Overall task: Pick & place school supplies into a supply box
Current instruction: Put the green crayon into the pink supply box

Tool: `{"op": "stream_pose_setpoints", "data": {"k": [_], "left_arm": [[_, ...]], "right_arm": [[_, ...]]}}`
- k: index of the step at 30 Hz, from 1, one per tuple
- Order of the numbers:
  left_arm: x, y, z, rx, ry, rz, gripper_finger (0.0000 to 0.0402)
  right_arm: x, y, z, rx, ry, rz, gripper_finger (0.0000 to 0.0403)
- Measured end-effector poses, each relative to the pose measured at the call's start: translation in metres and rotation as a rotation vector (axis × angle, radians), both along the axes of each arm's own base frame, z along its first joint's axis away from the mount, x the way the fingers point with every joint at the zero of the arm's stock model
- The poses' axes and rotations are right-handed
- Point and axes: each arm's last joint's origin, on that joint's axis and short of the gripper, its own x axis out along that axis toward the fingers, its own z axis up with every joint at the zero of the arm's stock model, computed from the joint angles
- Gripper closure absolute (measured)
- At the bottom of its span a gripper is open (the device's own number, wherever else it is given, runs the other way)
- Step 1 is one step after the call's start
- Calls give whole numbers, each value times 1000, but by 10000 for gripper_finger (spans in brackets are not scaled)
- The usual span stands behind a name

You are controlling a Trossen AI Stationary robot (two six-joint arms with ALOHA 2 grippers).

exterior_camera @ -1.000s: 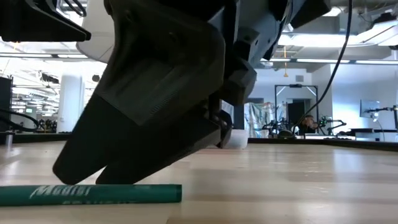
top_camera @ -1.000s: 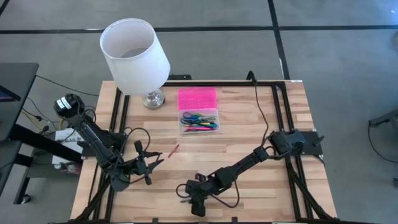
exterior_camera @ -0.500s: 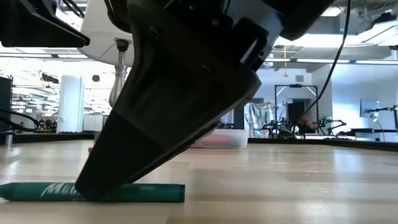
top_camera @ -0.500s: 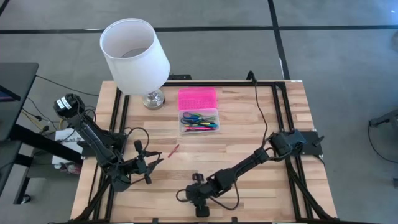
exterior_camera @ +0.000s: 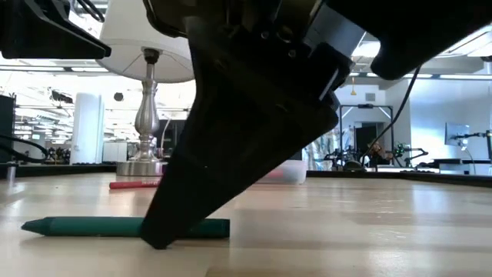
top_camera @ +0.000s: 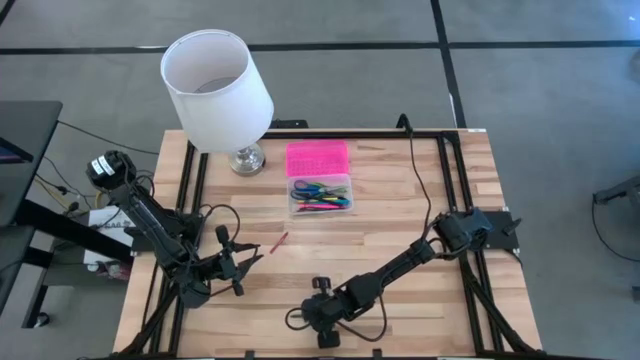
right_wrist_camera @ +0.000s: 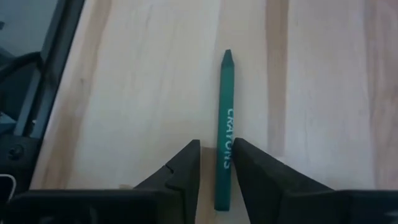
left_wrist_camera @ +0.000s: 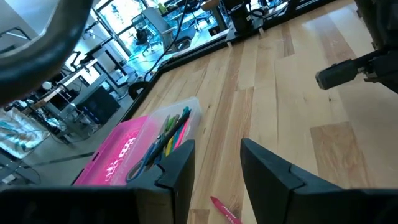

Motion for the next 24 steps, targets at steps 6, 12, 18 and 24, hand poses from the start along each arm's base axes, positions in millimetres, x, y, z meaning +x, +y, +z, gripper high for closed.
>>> {"op": "stream_pose_setpoints", "data": {"k": [6,12,18,24], "left_arm": [[0,0,0,4,3,0,278],[0,0,0,4,3,0,278],[0,0,0,5,4,0,278],[0,0,0,6,4,0,278]], "right_arm": [[-1,-3,-1,-25,14,-13,327],[-2,-5,-1,-60,21,-7,357],[-2,-5,-1,-79,15,19,395],[0,-8,-2,-79,16,13,386]]}}
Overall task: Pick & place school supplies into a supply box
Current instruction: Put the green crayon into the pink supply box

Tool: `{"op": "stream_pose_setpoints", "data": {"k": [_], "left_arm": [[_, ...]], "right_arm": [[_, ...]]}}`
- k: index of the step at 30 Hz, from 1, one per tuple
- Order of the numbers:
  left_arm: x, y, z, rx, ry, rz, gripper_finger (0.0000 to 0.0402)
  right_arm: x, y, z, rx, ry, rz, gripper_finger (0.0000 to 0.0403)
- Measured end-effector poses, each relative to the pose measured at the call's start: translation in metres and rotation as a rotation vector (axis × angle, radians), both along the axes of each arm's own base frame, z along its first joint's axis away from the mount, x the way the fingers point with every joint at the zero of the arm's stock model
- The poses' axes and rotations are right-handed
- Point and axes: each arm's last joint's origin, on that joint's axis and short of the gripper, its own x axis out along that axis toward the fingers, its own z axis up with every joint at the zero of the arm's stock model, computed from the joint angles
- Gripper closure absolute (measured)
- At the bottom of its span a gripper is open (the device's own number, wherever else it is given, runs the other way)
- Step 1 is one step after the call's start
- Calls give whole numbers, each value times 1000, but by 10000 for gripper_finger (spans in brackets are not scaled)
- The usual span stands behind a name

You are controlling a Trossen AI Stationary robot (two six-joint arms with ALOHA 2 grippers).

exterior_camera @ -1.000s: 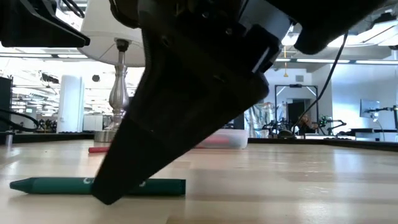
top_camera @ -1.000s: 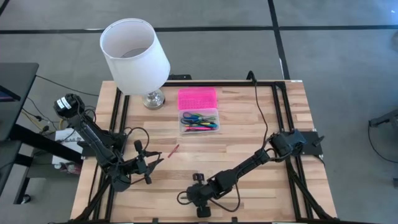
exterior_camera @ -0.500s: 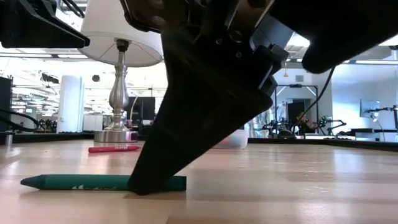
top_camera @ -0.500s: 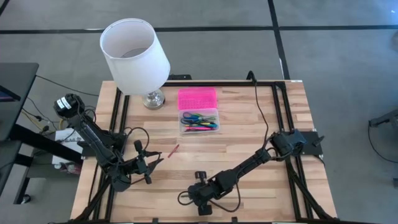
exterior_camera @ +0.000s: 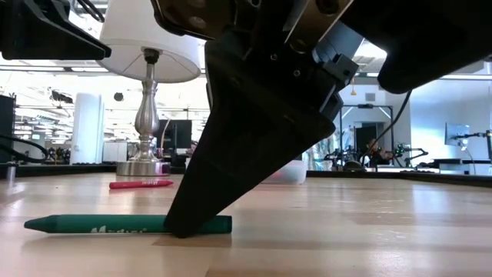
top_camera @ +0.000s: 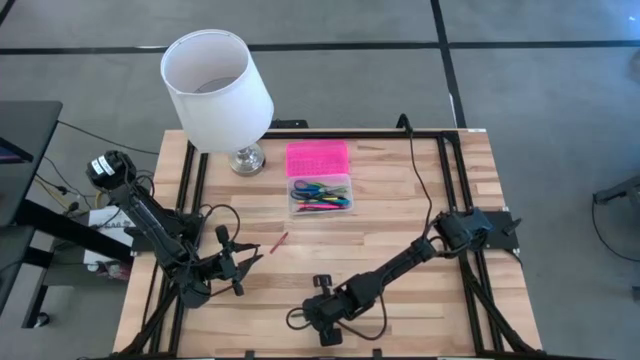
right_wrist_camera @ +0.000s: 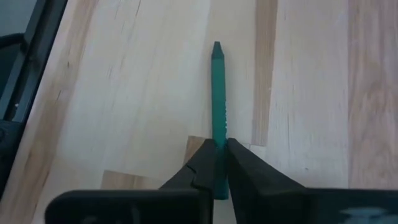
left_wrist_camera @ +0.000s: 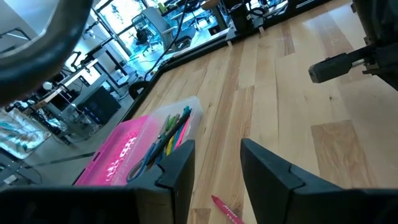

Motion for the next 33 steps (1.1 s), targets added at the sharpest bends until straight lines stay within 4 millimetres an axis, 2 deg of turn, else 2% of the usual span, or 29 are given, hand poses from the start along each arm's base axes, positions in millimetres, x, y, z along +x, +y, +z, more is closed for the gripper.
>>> {"op": "stream_pose_setpoints", "data": {"k": [10,17,24,31,33], "left_arm": [[0,0,-1,9,7,0,278],[0,0,-1,8,7,0,278],[-1,1,-1,12,11,1,278],[-1,1,-1,11,13,1,278],[-1,1,-1,11,13,1,278]], "right_arm": [[2,-6,3,-12,-2,8,396],[1,-12,16,-38,-7,23,397],[2,-29,26,-93,6,-12,400],[-4,-54,41,-238,76,-55,400],[-1,-64,47,-261,61,-75,400]]}}
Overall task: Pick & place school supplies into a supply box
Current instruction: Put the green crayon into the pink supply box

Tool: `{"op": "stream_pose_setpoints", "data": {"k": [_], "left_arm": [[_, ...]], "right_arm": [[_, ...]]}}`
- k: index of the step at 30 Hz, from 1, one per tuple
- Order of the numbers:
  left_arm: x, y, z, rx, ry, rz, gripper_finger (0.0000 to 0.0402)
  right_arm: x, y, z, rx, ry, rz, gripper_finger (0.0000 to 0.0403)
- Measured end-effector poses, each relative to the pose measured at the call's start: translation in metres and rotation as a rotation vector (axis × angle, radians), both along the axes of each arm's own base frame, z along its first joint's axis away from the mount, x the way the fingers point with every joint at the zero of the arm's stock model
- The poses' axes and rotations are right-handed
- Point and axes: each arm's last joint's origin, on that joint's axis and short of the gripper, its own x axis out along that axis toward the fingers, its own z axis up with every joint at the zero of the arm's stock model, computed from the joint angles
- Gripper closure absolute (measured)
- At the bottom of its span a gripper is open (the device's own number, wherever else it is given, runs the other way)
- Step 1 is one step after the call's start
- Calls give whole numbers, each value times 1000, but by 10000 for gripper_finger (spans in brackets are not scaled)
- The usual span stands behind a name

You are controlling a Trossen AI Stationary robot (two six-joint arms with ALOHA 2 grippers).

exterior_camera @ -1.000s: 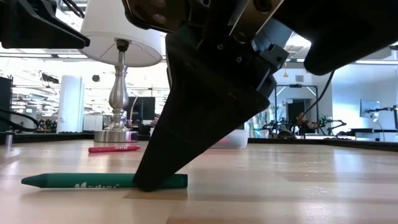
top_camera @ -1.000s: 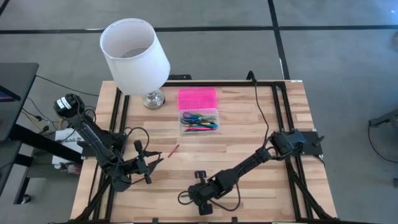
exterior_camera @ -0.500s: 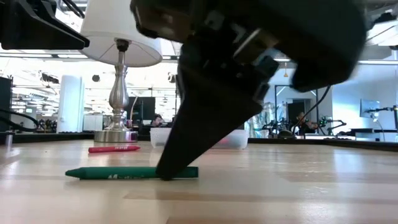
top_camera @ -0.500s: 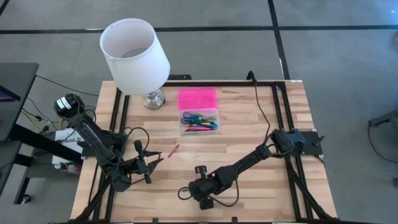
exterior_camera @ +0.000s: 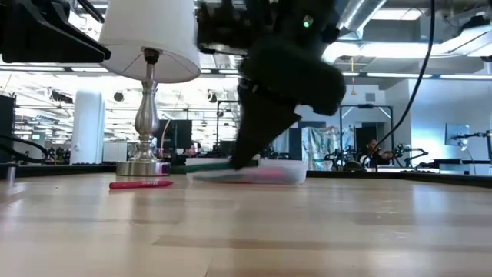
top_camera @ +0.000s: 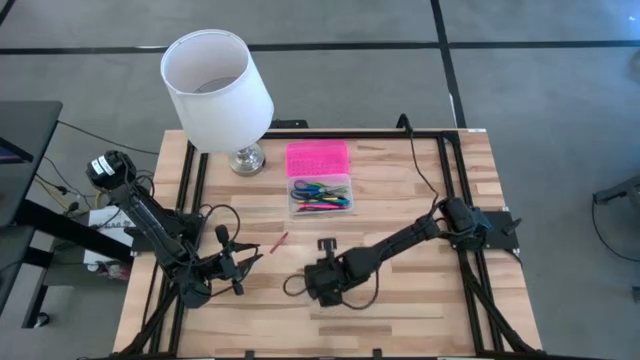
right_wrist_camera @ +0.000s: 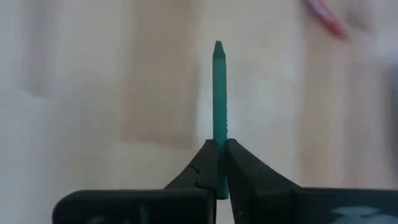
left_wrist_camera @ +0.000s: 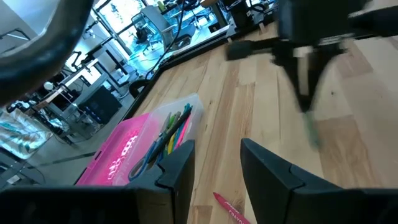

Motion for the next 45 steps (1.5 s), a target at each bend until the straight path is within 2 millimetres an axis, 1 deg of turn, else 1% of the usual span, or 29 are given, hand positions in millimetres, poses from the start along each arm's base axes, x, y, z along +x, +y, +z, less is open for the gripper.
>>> {"op": "stream_pose_setpoints", "data": {"k": [2,4,6,8,10,12,16,21,26,30,35,38,41,45], "left_arm": [[0,0,0,0,0,0,278],[0,0,0,0,0,0,278],[0,0,0,0,1,0,278],[0,0,0,0,1,0,278],[0,0,0,1,1,0,278],[0,0,-1,2,4,0,278],[-1,1,-1,4,14,-4,278],[-1,1,-2,0,20,-11,278],[-1,1,-2,0,21,-11,278],[-1,1,-2,0,21,-12,278],[-1,1,-2,-1,21,-12,278],[-1,1,-2,-2,21,-12,278],[-1,1,-2,-4,21,-12,278],[-1,1,-2,-4,20,-12,278]], "right_arm": [[-2,-14,7,-53,25,-28,399],[3,-27,13,-72,4,-47,399],[0,-40,20,-109,23,-68,400],[6,-54,28,-119,-7,-91,400],[4,-69,34,-142,16,-117,399],[7,-85,39,-151,-1,-146,398],[7,-117,48,-162,6,-203,398],[6,-154,51,-165,28,-282,397],[3,-184,50,-163,65,-358,397],[0,-199,50,-151,74,-422,396],[0,-206,49,-76,81,-430,396],[-1,-211,48,-23,79,-467,394],[-4,-215,47,3,90,-515,381],[-7,-220,47,10,106,-555,347]]}}
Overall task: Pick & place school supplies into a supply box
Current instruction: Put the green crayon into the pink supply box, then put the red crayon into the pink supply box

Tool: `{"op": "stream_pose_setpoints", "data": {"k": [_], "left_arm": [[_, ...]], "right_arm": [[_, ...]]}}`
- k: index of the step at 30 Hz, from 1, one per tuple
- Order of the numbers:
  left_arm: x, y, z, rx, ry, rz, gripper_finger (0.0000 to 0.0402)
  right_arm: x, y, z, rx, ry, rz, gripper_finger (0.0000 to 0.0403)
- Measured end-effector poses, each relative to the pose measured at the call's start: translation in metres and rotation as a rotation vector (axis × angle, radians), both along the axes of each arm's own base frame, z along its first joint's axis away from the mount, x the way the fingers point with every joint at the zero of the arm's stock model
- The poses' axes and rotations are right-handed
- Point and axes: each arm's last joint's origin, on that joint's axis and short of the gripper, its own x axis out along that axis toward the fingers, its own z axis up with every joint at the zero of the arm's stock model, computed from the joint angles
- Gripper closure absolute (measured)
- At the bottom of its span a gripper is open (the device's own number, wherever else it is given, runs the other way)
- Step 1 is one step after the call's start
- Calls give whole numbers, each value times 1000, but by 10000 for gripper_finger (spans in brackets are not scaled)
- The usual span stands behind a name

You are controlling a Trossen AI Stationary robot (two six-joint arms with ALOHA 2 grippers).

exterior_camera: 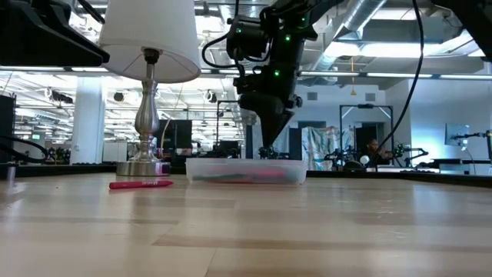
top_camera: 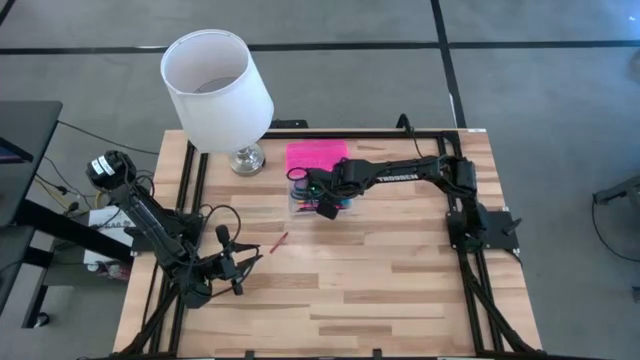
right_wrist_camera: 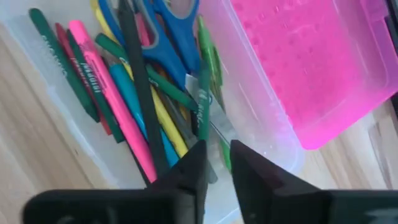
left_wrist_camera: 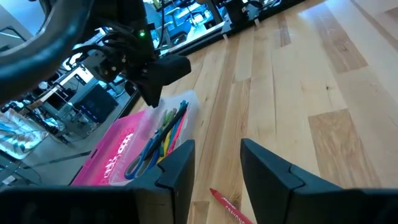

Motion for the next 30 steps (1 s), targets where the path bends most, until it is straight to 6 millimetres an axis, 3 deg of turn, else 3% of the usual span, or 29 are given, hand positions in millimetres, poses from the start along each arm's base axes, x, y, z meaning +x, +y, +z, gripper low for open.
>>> {"op": "stream_pose_setpoints", "data": {"k": [7,10,15,19,25,30], "left_arm": [[0,0,0,0,0,0,278],[0,0,0,0,0,0,278],[0,0,0,-3,-1,1,278],[0,0,0,-17,-7,5,278],[0,-1,-1,-35,9,-18,278],[0,-1,-1,-62,15,-30,278]], "right_arm": [[-1,-1,0,4,10,-12,283],[-2,8,5,-4,0,10,269],[-3,39,26,-99,-27,157,269],[-10,60,57,-147,-115,267,283],[-42,76,91,-109,-271,413,300],[-82,81,93,-82,-402,495,303]]}}
